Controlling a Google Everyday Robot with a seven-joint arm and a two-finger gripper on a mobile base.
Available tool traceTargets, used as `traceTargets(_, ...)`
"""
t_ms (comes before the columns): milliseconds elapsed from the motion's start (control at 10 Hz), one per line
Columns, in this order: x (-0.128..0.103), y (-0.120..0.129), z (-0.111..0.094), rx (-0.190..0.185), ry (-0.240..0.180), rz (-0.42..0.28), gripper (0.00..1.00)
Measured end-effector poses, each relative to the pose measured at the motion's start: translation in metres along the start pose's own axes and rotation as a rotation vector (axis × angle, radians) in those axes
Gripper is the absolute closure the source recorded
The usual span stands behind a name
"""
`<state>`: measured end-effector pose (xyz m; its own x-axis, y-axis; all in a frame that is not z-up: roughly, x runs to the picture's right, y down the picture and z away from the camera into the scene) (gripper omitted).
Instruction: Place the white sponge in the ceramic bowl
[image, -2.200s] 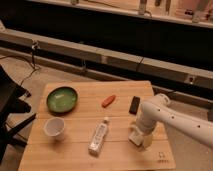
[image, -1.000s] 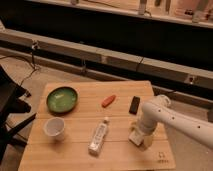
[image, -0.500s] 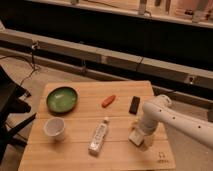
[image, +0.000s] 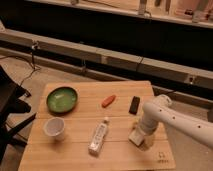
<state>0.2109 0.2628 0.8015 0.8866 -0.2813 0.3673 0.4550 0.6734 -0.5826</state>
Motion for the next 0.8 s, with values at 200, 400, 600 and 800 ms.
traceTargets(200,0.0067,0.0056,-0.0006,0.006,0.006,0.022,0.20)
traceTargets(400,0.0069,0.0068,-0.0001,0.016,0.003,0.048,0.20)
traceTargets(600,0.0065,0.0097,0.0026,0.018,-0.005,0.062,0.22)
traceTargets(800,0.0026,0.0085,0.0071,0.014,-0.014,0.059,0.38)
